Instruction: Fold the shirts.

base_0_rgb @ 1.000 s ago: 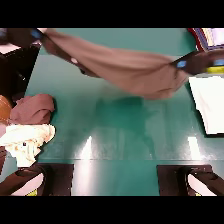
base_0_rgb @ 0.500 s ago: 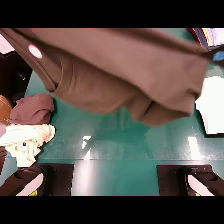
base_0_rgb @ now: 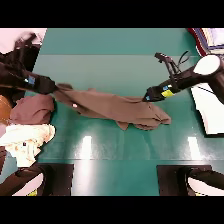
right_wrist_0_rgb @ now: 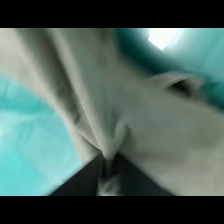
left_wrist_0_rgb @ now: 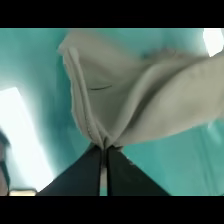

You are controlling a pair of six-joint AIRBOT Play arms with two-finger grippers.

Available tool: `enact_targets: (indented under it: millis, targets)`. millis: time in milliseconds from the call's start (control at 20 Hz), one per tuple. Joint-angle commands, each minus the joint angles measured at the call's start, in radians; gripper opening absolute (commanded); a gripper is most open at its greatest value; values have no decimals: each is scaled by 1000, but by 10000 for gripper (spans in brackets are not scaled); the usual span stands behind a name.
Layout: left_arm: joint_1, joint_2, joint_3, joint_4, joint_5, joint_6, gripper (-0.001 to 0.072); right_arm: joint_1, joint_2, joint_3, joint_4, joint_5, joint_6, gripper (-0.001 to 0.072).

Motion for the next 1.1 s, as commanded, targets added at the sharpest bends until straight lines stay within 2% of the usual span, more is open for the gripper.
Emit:
enact_targets:
  millis: [0,100,250,350,500,650,950,1000,1050]
  targets:
    - [0,-4,-114,72,45,1,27,-51,-113,66,0,-67,-55,415]
    - [0,-4,-104,105,45,1,26,-119,-99,92,-3,4,-95,415]
    - [0,-4,-105,109,44,0,27,-285,21,-64,-8,60,-143,417]
    - [0,-4,-105,107,55,0,27,-414,93,-217,-7,47,-153,574]
    - [0,-4,-105,87,68,-1,27,-557,105,-418,68,-8,-241,571]
    - [0,-4,-105,71,89,-1,27,-570,32,-497,135,-74,-290,570]
    - [0,-4,-105,71,92,-1,27,-433,-108,-410,127,-189,-278,566]
    - [0,-4,-105,71,92,-1,27,-416,-123,-389,123,-188,-270,513]
    - [0,-4,-105,71,92,-1,27,-404,-135,-377,123,-189,-270,505]
